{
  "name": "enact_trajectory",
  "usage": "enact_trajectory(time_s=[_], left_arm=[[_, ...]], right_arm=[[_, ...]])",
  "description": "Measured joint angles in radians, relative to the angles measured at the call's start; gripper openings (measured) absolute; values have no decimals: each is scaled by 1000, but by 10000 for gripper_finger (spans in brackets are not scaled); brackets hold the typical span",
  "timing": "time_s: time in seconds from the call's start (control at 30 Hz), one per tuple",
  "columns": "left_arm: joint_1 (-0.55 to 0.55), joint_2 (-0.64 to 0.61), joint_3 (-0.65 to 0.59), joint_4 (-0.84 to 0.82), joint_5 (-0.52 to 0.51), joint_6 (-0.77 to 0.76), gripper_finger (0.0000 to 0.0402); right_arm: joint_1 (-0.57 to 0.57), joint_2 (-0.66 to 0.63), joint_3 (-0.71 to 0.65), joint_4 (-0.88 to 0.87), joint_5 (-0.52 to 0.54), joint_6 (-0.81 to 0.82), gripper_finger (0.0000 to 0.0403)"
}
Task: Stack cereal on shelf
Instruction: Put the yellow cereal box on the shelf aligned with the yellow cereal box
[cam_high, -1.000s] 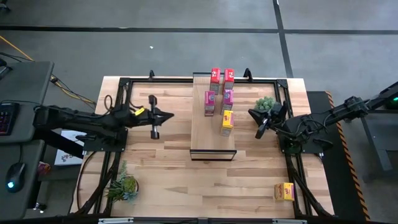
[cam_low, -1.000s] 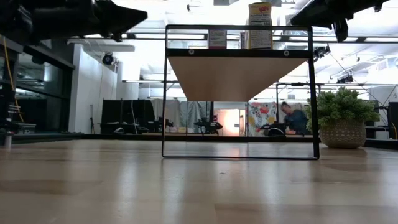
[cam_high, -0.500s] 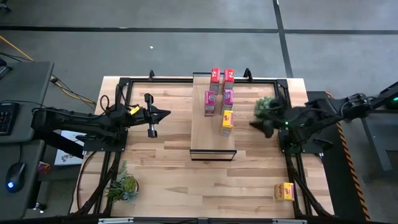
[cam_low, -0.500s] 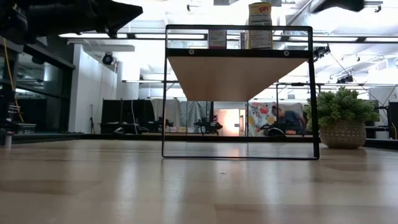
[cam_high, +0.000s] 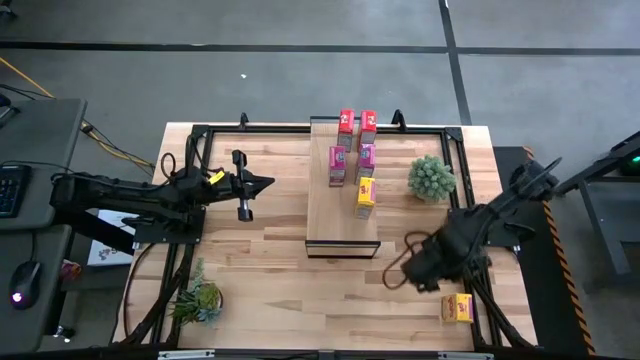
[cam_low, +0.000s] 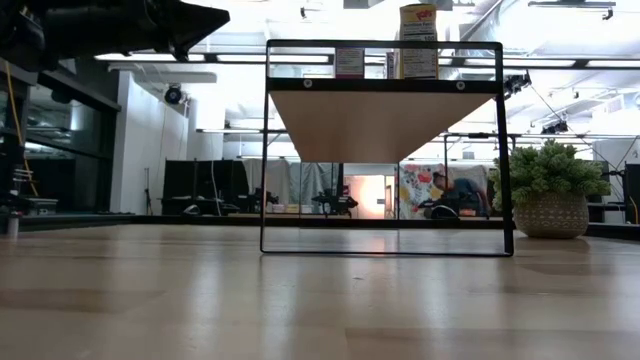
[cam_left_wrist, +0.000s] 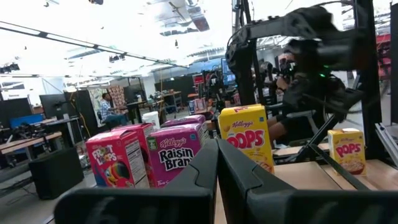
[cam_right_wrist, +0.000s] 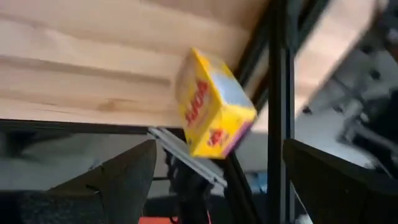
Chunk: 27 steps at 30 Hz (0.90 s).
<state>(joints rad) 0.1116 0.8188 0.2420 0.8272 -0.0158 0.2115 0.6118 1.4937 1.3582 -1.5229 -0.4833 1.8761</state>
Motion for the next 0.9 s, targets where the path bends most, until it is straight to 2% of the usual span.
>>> enact_trajectory(time_s=[0.07, 0.23, 0.37, 0.63, 0.9], left_arm=[[0, 0, 0, 0, 0, -1, 0], [0, 0, 0, -1, 0, -21, 0], [0, 0, 0, 0, 0, -34, 0], [0, 0, 4, 8, 0, 8, 0], [1, 0, 4, 8, 0, 8, 0]], right_arm=[[37, 30, 0, 40, -23, 59, 342], [121, 81, 0, 158, 19, 197, 342], [191, 106, 0, 158, 26, 291, 342], [313, 107, 0, 177, 161, 516, 342], [332, 106, -17, 159, 175, 527, 342]])
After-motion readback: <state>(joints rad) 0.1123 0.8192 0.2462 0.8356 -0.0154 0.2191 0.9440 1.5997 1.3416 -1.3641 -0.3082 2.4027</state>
